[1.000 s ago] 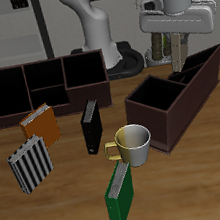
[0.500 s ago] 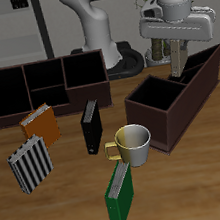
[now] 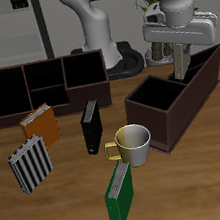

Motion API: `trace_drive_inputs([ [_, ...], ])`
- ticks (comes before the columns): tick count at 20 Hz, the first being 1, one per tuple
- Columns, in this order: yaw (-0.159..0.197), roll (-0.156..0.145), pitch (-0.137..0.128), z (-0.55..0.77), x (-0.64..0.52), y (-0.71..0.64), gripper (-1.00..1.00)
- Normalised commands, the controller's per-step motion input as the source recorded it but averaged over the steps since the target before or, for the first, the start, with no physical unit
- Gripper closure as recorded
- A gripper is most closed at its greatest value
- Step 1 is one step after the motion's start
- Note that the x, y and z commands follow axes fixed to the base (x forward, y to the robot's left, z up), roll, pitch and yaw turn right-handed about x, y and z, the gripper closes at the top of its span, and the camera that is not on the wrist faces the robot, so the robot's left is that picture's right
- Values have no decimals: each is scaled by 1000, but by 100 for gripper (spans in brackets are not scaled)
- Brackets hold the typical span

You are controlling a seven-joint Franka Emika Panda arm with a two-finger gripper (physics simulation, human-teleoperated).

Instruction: Place the yellow book into the left desk caddy's back compartment

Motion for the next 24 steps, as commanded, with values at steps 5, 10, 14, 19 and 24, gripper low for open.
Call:
trace_drive_inputs([
  [5,-9,-4,17,-92,61,-24,100],
  [10,4,15,30,-201,37,96,100],
  [14,8,0,4,-93,25,21,100],
  [19,-10,0,28,-179,76,5,100],
  [24,-11,5,46,-301,45,11,100],
])
